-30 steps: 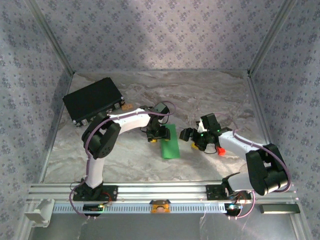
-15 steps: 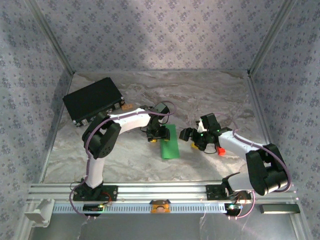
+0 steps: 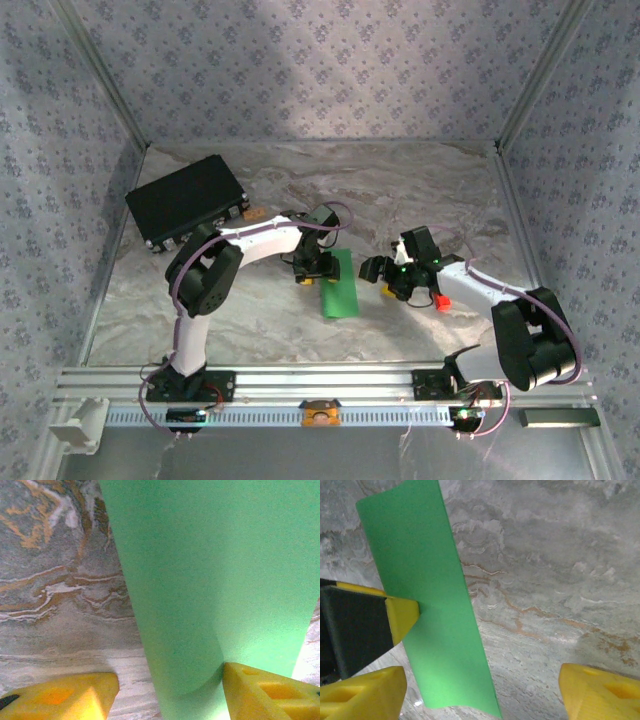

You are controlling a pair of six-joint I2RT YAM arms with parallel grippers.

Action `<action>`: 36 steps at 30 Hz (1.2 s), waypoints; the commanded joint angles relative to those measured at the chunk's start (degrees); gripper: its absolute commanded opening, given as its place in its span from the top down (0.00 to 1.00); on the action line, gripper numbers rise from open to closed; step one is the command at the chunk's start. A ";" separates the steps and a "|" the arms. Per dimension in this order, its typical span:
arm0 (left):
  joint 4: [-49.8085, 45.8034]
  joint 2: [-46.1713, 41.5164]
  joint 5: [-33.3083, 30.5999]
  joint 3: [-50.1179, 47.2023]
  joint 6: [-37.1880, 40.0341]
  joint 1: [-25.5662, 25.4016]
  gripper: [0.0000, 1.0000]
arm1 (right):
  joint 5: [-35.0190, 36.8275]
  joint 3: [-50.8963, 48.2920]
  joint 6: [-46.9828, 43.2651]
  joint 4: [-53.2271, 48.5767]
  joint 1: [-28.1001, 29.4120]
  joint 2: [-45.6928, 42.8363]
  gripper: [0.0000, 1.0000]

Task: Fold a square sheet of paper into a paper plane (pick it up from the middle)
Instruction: Hold the square sheet of paper at the center of the table.

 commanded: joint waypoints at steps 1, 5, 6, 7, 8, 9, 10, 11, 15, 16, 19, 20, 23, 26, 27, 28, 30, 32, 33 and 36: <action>10.27 7.83 -2.24 -2.60 2.21 -0.33 0.39 | -2.09 1.41 -1.22 1.15 0.90 0.51 0.30; 10.41 7.83 -2.26 -2.64 2.01 -0.33 0.39 | -3.47 2.42 -1.56 2.55 2.23 2.32 0.53; 10.43 7.81 -2.26 -2.63 2.04 -0.40 0.39 | -3.79 2.72 -1.73 3.08 2.70 3.11 0.59; 10.43 7.78 -2.24 -2.68 1.99 -0.33 0.39 | -3.96 3.15 -1.76 3.59 2.98 3.97 0.65; 10.52 7.79 -2.23 -2.68 1.95 -0.27 0.39 | -4.01 3.33 -1.63 4.12 3.24 4.66 0.71; 10.52 7.83 -2.23 -2.77 1.97 -0.35 0.39 | -4.42 3.45 -1.35 5.18 3.49 5.50 0.77; 10.59 7.83 -2.28 -2.84 1.95 -0.34 0.39 | -4.73 3.52 -1.03 6.11 3.71 6.21 0.82; 10.64 7.84 -2.23 -2.91 1.97 -0.34 0.39 | -4.90 3.59 -0.59 7.23 3.92 7.11 0.88; 10.64 7.99 -2.22 -2.92 1.99 -0.34 0.39 | -4.61 4.91 0.15 9.03 4.82 10.49 1.00; 10.63 7.96 -2.26 -2.94 2.01 -0.35 0.39 | -4.54 5.32 0.17 9.36 5.06 11.21 1.00; 10.68 8.08 -2.27 -2.95 1.99 -0.34 0.39 | -3.87 6.05 0.69 11.03 5.55 12.86 1.00; 10.70 8.10 -2.27 -2.95 1.91 -0.36 0.39 | -4.09 6.52 0.70 11.19 5.64 13.53 1.00; 10.73 8.10 -2.20 -2.95 2.00 -0.40 0.39 | -4.77 7.54 1.24 12.40 5.92 15.39 1.00; 10.59 8.40 -2.19 -2.67 2.26 -0.35 0.39 | -5.03 8.37 1.75 13.48 6.02 16.90 1.00; 10.65 8.45 -2.16 -2.70 2.29 -0.34 0.39 | -5.73 8.86 1.69 13.68 5.99 17.77 1.00; 10.84 8.43 -2.12 -2.84 2.20 -0.34 0.39 | -6.17 9.14 1.67 13.91 6.16 18.26 1.00; 11.16 8.40 -1.96 -2.96 1.99 -0.35 0.39 | -6.13 9.54 1.41 13.48 6.36 19.31 1.00; 11.20 8.53 -1.88 -3.04 1.91 -0.34 0.39 | -6.03 9.44 1.01 13.32 6.39 20.19 1.00; 11.21 8.54 -1.88 -3.03 1.86 -0.36 0.39 | -5.94 9.26 0.60 12.95 6.34 20.82 1.00; 11.20 8.65 -1.84 -2.96 1.74 -0.41 0.39 | -2.73 8.05 -1.06 11.01 6.39 21.79 1.00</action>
